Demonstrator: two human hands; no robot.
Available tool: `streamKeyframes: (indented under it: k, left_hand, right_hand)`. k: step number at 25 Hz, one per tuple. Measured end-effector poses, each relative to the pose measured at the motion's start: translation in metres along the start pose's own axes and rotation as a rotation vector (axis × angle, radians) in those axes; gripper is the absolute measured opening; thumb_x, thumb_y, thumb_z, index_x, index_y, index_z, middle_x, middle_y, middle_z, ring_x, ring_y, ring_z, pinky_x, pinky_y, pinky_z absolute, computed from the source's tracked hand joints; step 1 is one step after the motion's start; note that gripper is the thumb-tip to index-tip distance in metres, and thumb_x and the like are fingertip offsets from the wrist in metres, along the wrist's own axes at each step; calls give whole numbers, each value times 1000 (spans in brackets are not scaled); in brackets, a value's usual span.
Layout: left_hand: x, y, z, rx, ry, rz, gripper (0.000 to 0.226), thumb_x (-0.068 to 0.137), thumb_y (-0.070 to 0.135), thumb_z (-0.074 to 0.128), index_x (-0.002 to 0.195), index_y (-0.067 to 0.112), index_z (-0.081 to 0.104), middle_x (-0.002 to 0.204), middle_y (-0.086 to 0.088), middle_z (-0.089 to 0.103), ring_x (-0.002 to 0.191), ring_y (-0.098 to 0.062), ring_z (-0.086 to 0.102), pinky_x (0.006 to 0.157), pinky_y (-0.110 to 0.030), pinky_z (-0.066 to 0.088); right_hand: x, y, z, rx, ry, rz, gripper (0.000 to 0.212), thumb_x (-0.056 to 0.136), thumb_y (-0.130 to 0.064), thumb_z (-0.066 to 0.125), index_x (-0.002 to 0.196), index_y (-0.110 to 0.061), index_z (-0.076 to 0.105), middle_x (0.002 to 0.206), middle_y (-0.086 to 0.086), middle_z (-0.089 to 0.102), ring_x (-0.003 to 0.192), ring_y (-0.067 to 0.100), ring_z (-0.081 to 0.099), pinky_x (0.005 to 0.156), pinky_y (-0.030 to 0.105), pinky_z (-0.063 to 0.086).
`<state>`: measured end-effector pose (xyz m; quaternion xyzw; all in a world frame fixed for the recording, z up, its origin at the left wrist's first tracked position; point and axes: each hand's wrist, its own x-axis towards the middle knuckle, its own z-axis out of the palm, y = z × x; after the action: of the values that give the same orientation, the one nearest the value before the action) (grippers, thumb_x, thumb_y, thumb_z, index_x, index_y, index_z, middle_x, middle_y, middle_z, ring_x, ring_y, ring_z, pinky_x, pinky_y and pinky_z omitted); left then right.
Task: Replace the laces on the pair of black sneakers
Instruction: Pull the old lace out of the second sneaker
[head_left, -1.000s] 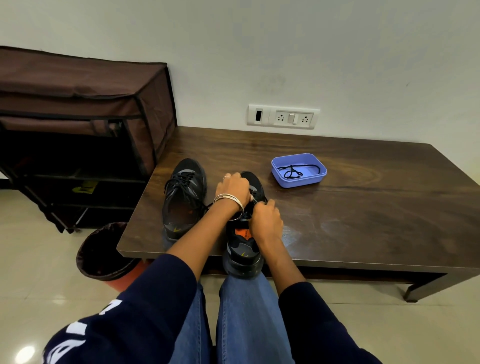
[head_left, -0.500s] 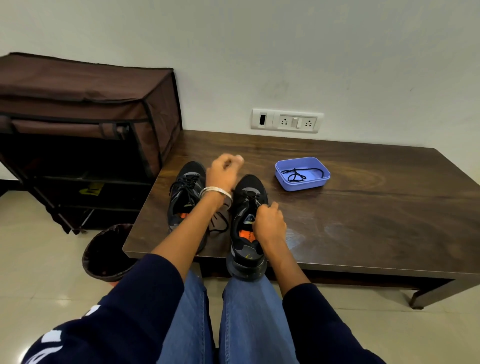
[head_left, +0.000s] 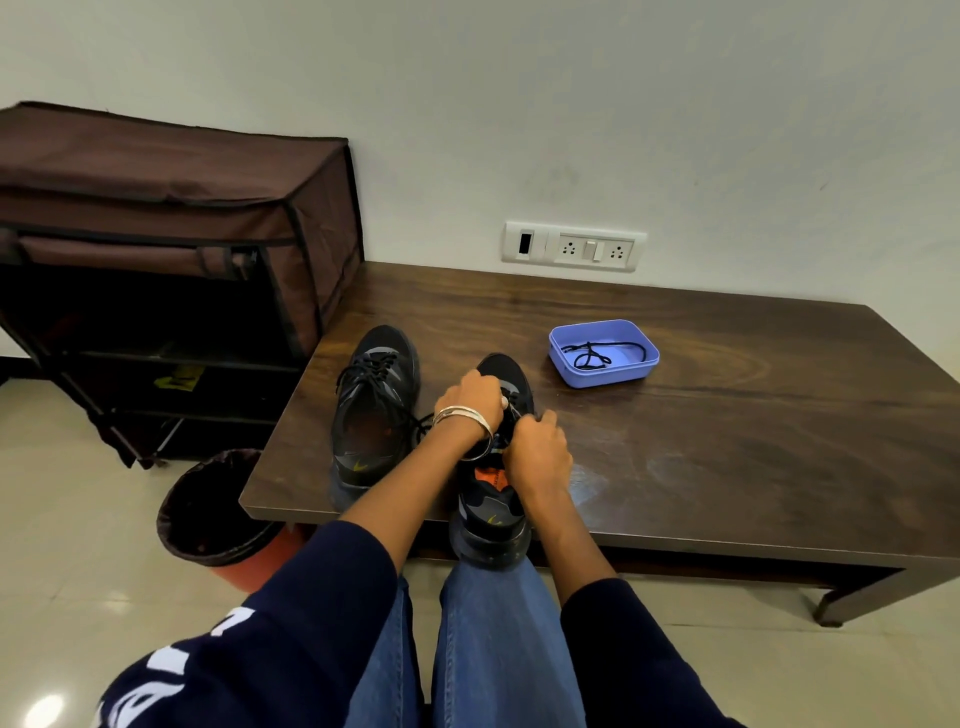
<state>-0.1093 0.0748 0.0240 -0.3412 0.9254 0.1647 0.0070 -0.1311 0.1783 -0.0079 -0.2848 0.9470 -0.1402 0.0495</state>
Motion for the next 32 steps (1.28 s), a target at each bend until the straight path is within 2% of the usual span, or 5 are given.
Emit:
streamKeyframes:
  k: [6, 11, 19, 25, 32]
  left_hand:
    - [0, -22, 12, -1179, -26, -422, 26, 95, 5, 37, 85, 7, 60, 63, 2, 69, 39, -5, 55, 36, -17, 34]
    - [-5, -25, 13, -1601, 23, -545, 23, 102, 14, 31, 87, 19, 47, 49, 5, 63, 34, -8, 43, 41, -19, 24]
    - [-10, -27, -12, -592, 134, -209, 50, 91, 24, 59, 139, 21, 47, 141, -7, 48, 122, -29, 51, 102, -42, 44]
    - [-28, -9, -14, -281, -91, -24, 18, 79, 29, 74, 88, 17, 65, 106, -9, 65, 97, -25, 62, 89, -36, 51]
    - [-49, -10, 25, -205, 176, -132, 34, 91, 28, 59, 117, 7, 56, 122, -15, 56, 112, -35, 55, 88, -41, 46]
  right_hand:
    - [1, 0, 1, -7, 8, -4, 25, 96, -9, 51, 118, 0, 56, 128, 17, 45, 111, 31, 53, 82, 38, 51]
    - [1, -2, 0, -11, 2, -3, 24, 96, -8, 52, 117, 2, 57, 127, 17, 45, 110, 32, 53, 82, 37, 51]
    - [0, -1, -2, -19, 7, -27, 25, 96, -7, 50, 118, 2, 56, 127, 18, 45, 111, 32, 52, 84, 38, 50]
    - [0, -1, -4, -13, 3, -30, 29, 98, -11, 48, 123, 2, 54, 127, 18, 45, 113, 34, 51, 85, 39, 49]
    - [0, -1, -3, -137, 190, -185, 43, 90, -13, 59, 132, -6, 50, 125, 15, 52, 111, 33, 53, 77, 44, 50]
